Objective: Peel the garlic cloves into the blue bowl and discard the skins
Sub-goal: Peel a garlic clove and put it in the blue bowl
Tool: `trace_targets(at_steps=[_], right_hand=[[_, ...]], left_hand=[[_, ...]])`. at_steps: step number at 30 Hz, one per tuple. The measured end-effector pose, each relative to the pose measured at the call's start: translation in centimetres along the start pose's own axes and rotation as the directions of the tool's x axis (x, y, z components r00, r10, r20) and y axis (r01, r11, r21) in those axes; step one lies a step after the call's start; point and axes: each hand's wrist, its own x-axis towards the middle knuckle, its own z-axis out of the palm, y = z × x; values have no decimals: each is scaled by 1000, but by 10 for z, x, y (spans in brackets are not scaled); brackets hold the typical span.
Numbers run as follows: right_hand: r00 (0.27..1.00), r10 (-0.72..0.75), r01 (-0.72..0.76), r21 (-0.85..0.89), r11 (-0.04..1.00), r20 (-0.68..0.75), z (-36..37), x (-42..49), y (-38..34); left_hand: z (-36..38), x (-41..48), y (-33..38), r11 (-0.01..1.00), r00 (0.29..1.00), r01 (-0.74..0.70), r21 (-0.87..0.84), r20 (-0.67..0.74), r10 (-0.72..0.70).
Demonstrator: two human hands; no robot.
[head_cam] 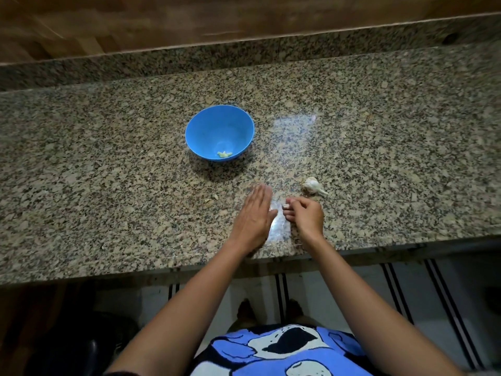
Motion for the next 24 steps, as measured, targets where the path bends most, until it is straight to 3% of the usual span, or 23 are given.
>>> trace_targets(at_steps=[2, 5, 10, 12, 13, 14, 15, 16, 17, 18, 19, 22, 24], right_hand=[[1000, 21, -21, -2, 1000, -12, 0, 0, 1], [1000, 12, -13, -43, 999, -6, 1, -1, -3], [999, -1, 7, -122, 993, 49, 2, -2, -8], [993, 72, -68, -49, 997, 92, 2, -4, -11], [981, 139, -145, 37, 989, 136, 3, -6, -14], [956, 218, -247, 138, 959, 197, 4, -11, -18], [919, 291, -352, 221, 909, 266, 6, -16, -22], [880, 344, -436, 265, 860, 328, 9, -19, -25], [845, 372, -491, 282, 824, 384, 11, -21, -27], [818, 379, -528, 301, 794, 433, 13, -22, -28], [794, 378, -558, 325, 763, 476, 15, -23, -29], [741, 390, -644, 412, 645, 547, 16, -23, -29], [716, 382, -680, 459, 572, 585, 15, -25, -29]], left_hand=[[-8, -5, -6, 989, 989, -143, 30, 35, 142], [-22, -18, -16, 964, 968, -249, 90, 62, 244], [-35, -42, -40, 859, 867, -451, 244, -110, 487], [-37, -42, -42, 901, 910, -364, 236, -119, 398], [-40, -39, -37, 957, 948, -249, 149, -164, 272], [-43, -35, -29, 998, 974, -59, -22, -222, 53], [-46, -29, -21, 953, 949, 143, -267, -237, -209], [-52, -23, -12, 822, 901, 271, -501, -170, -400], [-55, -18, -4, 700, 872, 307, -645, -103, -478], [-58, -14, 5, 660, 875, 295, -691, -81, -477], [-60, -14, 14, 720, 899, 252, -647, -119, -422], [-54, -25, 32, 945, 939, 83, -318, -293, -181], [-42, -30, 31, 986, 923, 43, -160, -372, -100]])
